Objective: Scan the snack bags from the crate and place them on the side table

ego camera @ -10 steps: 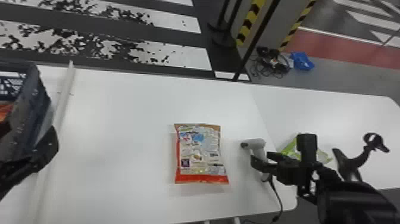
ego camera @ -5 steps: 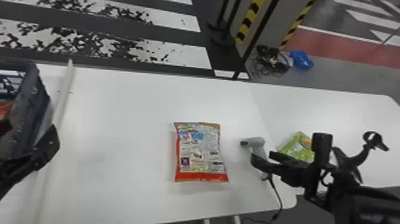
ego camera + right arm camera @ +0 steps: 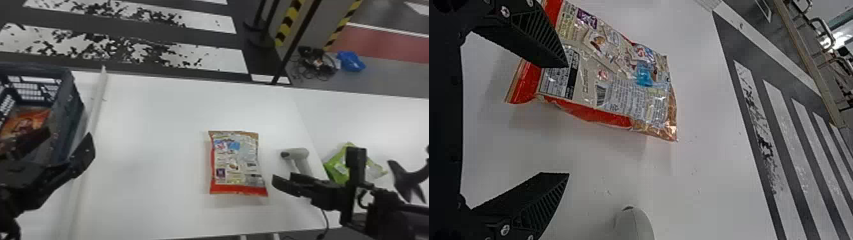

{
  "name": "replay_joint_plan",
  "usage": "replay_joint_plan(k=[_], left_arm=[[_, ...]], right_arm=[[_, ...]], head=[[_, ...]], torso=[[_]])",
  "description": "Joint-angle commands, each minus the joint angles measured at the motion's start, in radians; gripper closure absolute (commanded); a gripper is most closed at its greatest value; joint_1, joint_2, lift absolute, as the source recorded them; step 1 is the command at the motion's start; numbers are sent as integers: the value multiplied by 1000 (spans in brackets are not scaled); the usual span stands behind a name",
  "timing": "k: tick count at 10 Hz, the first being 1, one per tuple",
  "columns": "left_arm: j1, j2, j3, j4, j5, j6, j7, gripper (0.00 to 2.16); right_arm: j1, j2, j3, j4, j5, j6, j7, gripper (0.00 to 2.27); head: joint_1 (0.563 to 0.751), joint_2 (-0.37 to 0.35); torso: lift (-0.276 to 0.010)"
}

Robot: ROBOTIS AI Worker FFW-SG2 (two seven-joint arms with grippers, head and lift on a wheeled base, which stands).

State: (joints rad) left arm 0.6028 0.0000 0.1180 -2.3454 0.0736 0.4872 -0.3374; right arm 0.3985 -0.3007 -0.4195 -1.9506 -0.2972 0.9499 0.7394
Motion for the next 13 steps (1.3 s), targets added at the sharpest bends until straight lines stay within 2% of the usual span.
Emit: replay_joint_plan(k=[1,8,9,10,11,12,13], left_arm=[[0,-3,-1,0,0,0,0,140],[8,-3,0,0,2,-3,-2,140],[9,-3,2,1,2,-3,-2,140],[11,-3,2,1,2,-3,-2,140],[11,-3,3,1,3,-3,-2,140],[11,-3,3,1,3,-3,-2,140],[11,-3,3,1,3,-3,-2,140]], right_arm=[[-15,-1,33,12,1,16,11,120],[-82,-12,137,118,44,22,48,134],[-89,-12,146,125,44,22,51,252],[-99,-14,153,141,49,19,54,583],[-104,-14,160,147,69,7,71,1173],[-104,-14,162,147,75,0,75,1912],[-102,-15,159,147,76,-18,103,2051]], head=[[695,-199],[695,-136],[695,-130],[695,-123],[695,-117],[695,-114],[695,-112]], torso=[[-94],[-94],[-94],[-94],[-94],[-94],[-94]])
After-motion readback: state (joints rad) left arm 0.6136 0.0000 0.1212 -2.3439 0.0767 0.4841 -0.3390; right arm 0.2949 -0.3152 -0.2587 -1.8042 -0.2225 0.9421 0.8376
